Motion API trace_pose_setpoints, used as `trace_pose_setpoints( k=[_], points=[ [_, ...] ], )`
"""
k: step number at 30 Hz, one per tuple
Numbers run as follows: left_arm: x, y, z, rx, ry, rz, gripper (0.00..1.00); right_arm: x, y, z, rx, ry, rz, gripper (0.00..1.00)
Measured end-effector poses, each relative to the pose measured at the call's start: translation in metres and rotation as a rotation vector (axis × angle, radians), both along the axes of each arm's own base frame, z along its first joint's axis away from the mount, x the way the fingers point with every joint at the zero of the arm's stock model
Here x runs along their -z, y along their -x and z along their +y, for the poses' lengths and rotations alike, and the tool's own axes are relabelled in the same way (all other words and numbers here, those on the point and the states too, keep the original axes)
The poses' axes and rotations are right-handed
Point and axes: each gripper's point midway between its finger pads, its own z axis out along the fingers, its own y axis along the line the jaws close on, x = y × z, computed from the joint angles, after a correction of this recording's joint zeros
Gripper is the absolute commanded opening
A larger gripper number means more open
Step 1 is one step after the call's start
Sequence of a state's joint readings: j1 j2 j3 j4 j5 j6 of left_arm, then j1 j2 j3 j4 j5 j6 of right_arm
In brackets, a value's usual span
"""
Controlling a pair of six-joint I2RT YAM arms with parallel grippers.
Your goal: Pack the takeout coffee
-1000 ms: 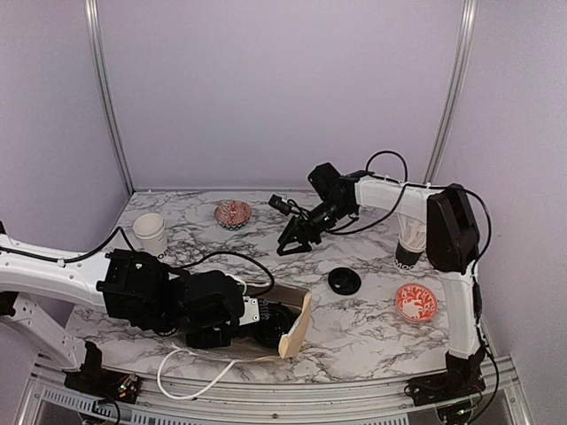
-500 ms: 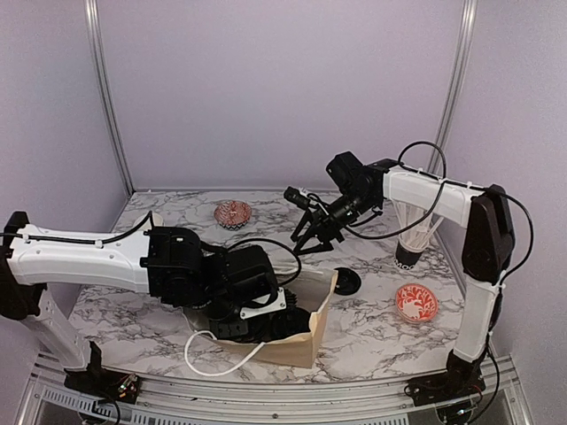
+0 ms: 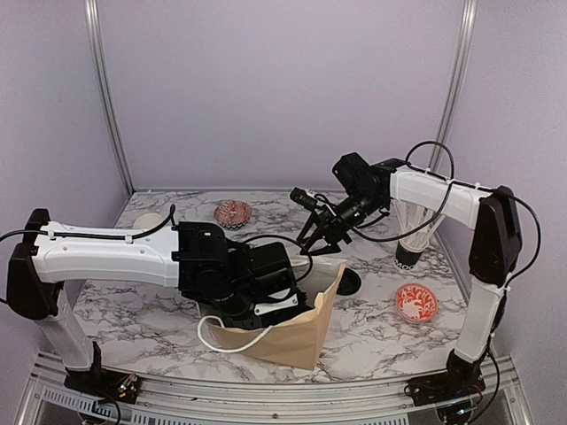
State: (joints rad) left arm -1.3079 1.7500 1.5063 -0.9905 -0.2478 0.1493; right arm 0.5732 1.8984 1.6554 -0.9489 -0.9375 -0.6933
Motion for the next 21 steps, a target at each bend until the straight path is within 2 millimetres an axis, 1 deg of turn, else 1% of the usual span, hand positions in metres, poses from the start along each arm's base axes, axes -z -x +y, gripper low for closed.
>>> trace_pose_setpoints(
  k=[3, 6, 11, 17, 21],
  points=[
    [0.0, 0.001, 0.0, -0.005, 0.002, 0.011, 0.89, -0.004, 0.004, -0.003, 0.0, -0.002, -0.003, 0.67],
    [-0.002, 0.004, 0.001, -0.007, 0.01, 0.029, 0.98, -0.012, 0.007, -0.005, 0.001, -0.011, -0.018, 0.67],
    [-0.013, 0.009, 0.003, -0.007, 0.04, 0.052, 0.99, -0.022, 0.011, -0.007, 0.001, -0.021, -0.035, 0.67],
    [-0.046, 0.01, -0.006, -0.005, 0.139, 0.047, 0.99, -0.021, 0.012, -0.009, 0.002, -0.011, -0.024, 0.67],
    [-0.054, 0.004, -0.004, -0.022, 0.159, 0.038, 0.99, -0.022, 0.012, -0.009, 0.004, -0.006, -0.024, 0.67]
  ],
)
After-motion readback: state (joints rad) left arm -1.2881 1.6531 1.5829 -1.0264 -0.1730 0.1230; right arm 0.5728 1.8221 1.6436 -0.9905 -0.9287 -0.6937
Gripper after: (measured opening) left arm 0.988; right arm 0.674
